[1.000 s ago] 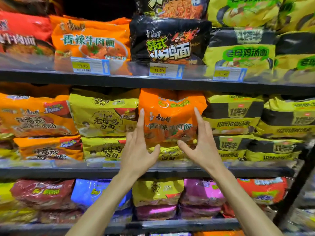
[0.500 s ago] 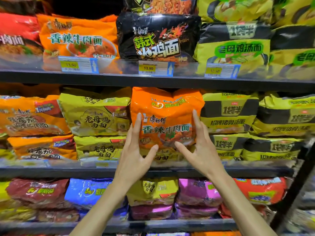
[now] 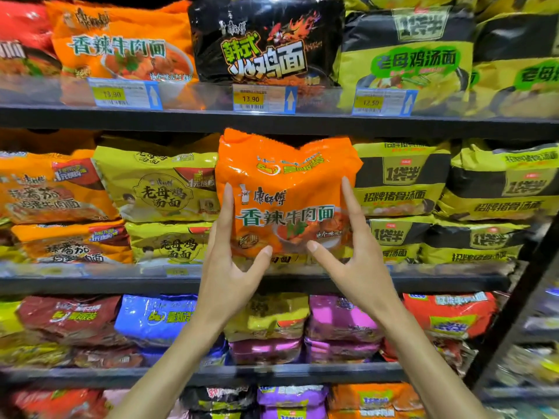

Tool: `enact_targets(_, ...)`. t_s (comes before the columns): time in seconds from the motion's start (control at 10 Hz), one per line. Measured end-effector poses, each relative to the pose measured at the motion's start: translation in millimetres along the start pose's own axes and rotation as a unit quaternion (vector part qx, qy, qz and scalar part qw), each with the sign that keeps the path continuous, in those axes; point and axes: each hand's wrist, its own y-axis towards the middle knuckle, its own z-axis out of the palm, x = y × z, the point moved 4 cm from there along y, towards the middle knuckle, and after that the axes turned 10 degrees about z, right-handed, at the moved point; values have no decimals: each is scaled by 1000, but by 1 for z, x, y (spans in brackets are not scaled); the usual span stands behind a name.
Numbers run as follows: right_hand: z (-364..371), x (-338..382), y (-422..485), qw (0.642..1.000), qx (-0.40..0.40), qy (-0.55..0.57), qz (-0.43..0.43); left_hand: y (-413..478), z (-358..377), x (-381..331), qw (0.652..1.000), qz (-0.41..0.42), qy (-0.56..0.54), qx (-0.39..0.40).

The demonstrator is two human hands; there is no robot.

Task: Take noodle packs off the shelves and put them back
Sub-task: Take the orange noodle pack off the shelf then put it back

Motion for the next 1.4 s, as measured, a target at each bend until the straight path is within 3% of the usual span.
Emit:
enact_targets(0.4, -15, 40, -51, 999, -11, 27, -19, -25, -25, -44, 999, 29, -24, -39)
enact_targets(0.9, 5, 93, -16, 988, -28, 30, -150, 6, -104, -80, 990, 93, 6, -107)
enact_targets(1.0, 11, 112, -4, 981, -35, 28, -189, 4, -123, -28, 998, -57, -2, 5)
enact_targets(1.1, 20, 132, 7, 975, -31, 47, -215, 18, -163, 55, 984, -149, -83, -58)
enact_targets(1.2, 31, 154, 15, 966, -26, 51, -251, 29, -172, -64, 989, 56, 39, -127)
enact_targets(1.3, 41, 177, 25, 956, -29, 53, -287, 43, -184, -95, 969, 172, 27, -176)
enact_targets(1.4, 50, 199, 45, 947, -32, 50, -317, 71, -211, -68, 960, 197, 63, -191)
